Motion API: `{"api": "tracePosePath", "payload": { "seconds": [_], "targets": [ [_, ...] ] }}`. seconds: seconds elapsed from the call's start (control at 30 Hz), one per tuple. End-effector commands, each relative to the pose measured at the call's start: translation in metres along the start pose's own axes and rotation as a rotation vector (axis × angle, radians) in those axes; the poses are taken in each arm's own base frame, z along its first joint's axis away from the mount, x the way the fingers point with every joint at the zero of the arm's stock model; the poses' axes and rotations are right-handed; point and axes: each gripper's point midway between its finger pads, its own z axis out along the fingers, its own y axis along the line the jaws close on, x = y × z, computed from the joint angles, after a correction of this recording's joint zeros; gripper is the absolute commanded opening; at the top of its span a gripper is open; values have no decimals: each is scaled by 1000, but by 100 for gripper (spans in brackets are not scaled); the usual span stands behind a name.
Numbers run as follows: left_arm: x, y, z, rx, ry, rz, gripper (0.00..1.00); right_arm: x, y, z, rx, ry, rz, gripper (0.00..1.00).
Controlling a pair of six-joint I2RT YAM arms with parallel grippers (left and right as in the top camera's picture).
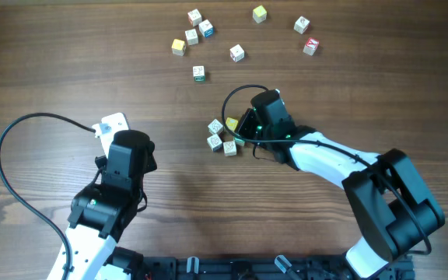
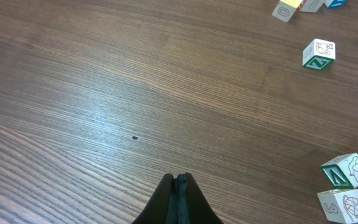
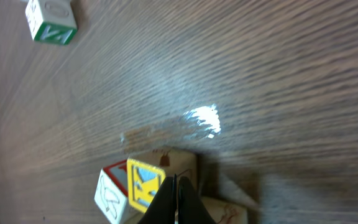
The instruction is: Form a circle
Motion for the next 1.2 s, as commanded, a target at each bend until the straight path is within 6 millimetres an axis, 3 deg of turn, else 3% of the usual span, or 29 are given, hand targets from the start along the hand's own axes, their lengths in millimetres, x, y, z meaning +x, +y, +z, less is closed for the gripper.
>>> {"api": "tracePosePath", "payload": {
  "seconds": [0.0, 0.27, 0.43, 0.57, 1.17],
  "targets": [
    [-2, -2, -1, 5, -4, -19, 4, -17, -13, 1, 19, -27, 30, 5],
    [-2, -2, -1, 9, -2, -19, 4, -25, -24, -15, 70, -38, 65, 4],
    [-1, -3, -1, 15, 1, -19, 4, -6, -50, -22, 184, 23, 184, 4],
    [0, -5, -1, 25, 7, -18, 4, 8, -49, -23, 175, 100, 186, 4],
    [0, -5, -1, 25, 7, -18, 4, 18, -23, -20, 62, 162, 92, 4]
  ]
}}
